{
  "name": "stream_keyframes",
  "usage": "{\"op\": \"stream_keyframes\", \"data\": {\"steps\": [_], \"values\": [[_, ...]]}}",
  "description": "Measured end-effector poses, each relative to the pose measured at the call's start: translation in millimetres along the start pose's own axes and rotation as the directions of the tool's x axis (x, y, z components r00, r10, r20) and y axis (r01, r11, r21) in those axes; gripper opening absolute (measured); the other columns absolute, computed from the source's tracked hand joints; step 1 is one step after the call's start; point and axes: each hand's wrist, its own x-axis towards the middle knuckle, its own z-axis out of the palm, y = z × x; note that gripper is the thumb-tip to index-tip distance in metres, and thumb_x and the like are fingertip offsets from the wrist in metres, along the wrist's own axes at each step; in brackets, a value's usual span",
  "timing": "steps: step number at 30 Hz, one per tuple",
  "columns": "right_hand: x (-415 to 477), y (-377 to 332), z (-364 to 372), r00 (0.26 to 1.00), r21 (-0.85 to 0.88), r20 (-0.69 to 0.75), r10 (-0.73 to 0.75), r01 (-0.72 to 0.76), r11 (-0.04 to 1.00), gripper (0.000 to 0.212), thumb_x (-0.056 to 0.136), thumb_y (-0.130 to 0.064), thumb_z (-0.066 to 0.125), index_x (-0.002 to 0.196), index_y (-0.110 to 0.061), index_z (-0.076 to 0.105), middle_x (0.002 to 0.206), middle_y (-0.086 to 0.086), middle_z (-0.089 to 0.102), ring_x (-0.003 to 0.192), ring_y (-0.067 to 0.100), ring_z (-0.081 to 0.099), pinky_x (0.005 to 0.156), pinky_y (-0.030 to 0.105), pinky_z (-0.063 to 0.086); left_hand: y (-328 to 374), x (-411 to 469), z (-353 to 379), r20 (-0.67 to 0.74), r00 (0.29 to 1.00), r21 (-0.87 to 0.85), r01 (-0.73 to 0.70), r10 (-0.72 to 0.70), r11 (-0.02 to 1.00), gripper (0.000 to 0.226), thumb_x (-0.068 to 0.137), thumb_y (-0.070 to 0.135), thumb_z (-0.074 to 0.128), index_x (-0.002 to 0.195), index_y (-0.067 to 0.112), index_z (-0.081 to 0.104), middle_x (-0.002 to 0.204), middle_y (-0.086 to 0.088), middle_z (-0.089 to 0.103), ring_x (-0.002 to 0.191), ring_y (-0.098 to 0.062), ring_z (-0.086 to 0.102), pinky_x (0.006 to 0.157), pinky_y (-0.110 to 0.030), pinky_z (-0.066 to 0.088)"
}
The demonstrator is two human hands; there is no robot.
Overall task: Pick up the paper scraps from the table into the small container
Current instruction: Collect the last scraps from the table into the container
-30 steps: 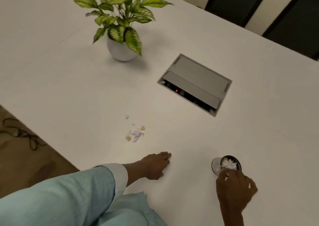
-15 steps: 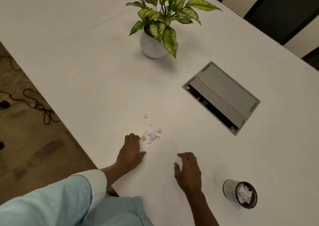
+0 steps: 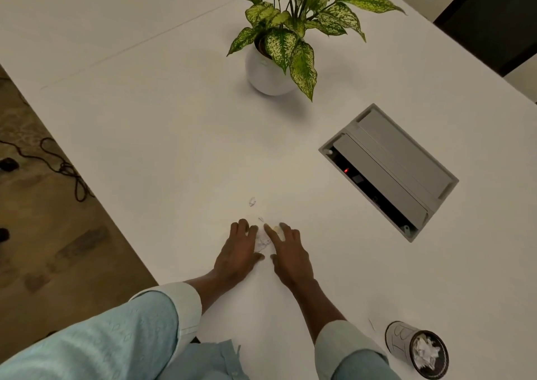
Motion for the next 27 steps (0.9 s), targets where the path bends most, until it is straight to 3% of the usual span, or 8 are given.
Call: {"op": "stream_keyframes", "data": {"steps": [5, 8, 10, 15, 18, 22, 24, 27], "values": [[12.4, -6.6, -1.8, 0.999, -0.046, -0.002, -0.047, 0.047, 0.998, 0.065, 0.093, -0.012, 0.061, 0.151, -0.030, 0.038, 0.150, 0.005, 0.037, 0.132, 0.025, 0.039, 0.072, 0.036, 0.058, -7.2, 1.8, -0.4, -0.009, 0.998, -0.030, -0.060, 0.060, 0.998, 0.046, 0.090, 0.032, 0.076, 0.128, 0.021, 0.053, 0.121, 0.003, 0.043, 0.112, -0.017, 0.041, 0.077, -0.034, 0.056], [12.1, -10.0, -1.0, 0.999, -0.031, -0.025, -0.030, 0.030, 0.999, 0.035, 0.098, -0.018, 0.055, 0.133, -0.021, 0.053, 0.134, 0.004, 0.044, 0.121, 0.024, 0.044, 0.068, 0.037, 0.057, -4.2, -0.5, -0.8, -0.048, 0.995, -0.100, -0.088, 0.083, 0.991, 0.017, 0.095, 0.022, 0.067, 0.107, 0.027, 0.056, 0.107, 0.009, 0.045, 0.100, -0.014, 0.041, 0.073, -0.033, 0.051], [8.6, -11.1, 1.9, 0.998, -0.009, -0.058, -0.022, 0.021, 1.000, 0.018, 0.102, -0.022, 0.048, 0.116, -0.016, 0.058, 0.121, 0.004, 0.049, 0.111, 0.022, 0.047, 0.064, 0.037, 0.054, -0.7, -1.2, -1.4, -0.043, 0.995, -0.134, -0.099, 0.094, 0.986, 0.014, 0.098, 0.015, 0.057, 0.093, 0.028, 0.053, 0.098, 0.009, 0.045, 0.094, -0.013, 0.041, 0.072, -0.034, 0.047], [-9.6, -9.5, 12.4, 0.990, 0.051, -0.131, 0.061, -0.055, 0.997, 0.015, 0.096, -0.007, 0.049, 0.097, -0.012, 0.064, 0.101, 0.007, 0.058, 0.092, 0.023, 0.055, 0.059, 0.032, 0.039, 3.1, -3.5, 3.8, -0.029, 0.980, -0.058, -0.198, 0.197, 0.979, 0.014, 0.100, 0.008, 0.053, 0.095, 0.015, 0.065, 0.096, 0.000, 0.055, 0.090, -0.014, 0.039, 0.070, -0.027, 0.031], [-24.3, -2.2, 18.1, 0.973, 0.178, -0.117, 0.198, -0.176, 0.968, 0.017, 0.096, -0.014, 0.053, 0.092, -0.012, 0.069, 0.095, 0.004, 0.062, 0.088, 0.022, 0.060, 0.067, 0.034, 0.047, 5.0, -9.7, 6.7, -0.008, 0.978, -0.062, -0.210, 0.209, 0.976, 0.012, 0.098, 0.011, 0.058, 0.091, 0.013, 0.068, 0.093, -0.001, 0.058, 0.087, -0.014, 0.043, 0.069, -0.027, 0.031], [-54.1, 12.4, 19.0, 0.873, 0.494, -0.111, 0.475, -0.366, 0.789, 0.010, 0.089, -0.027, 0.072, 0.084, -0.022, 0.078, 0.081, -0.006, 0.067, 0.072, 0.010, 0.063, 0.069, 0.029, 0.052, 11.2, -17.8, 9.3, -0.004, 0.991, -0.121, -0.133, 0.133, 0.984, 0.007, 0.091, 0.011, 0.063, 0.089, 0.013, 0.070, 0.090, 0.002, 0.059, 0.088, -0.017, 0.053, 0.075, -0.032, 0.044], [-73.7, 20.2, 18.2, 0.821, 0.595, -0.114, 0.559, -0.394, 0.700, 0.009, 0.084, -0.033, 0.079, 0.082, -0.025, 0.080, 0.077, -0.008, 0.070, 0.069, 0.006, 0.064, 0.068, 0.025, 0.052, 20.8, -21.2, 9.8, -0.019, 0.995, -0.162, -0.104, 0.102, 0.981, 0.005, 0.088, 0.010, 0.066, 0.086, 0.013, 0.070, 0.085, 0.004, 0.059, 0.085, -0.016, 0.053, 0.073, -0.029, 0.041], [-105.2, 33.0, 13.9, 0.752, 0.698, -0.107, 0.651, -0.409, 0.588, 0.009, 0.080, -0.035, 0.084, 0.078, -0.028, 0.080, 0.076, -0.009, 0.073, 0.069, 0.005, 0.068, 0.071, 0.031, 0.057, 46.0, -24.5, 9.1, -0.041, 0.994, -0.235, -0.104, 0.097, 0.966, 0.007, 0.085, 0.009, 0.071, 0.082, 0.015, 0.070, 0.079, 0.006, 0.058, 0.075, -0.014, 0.053, 0.069, -0.027, 0.039]]}}
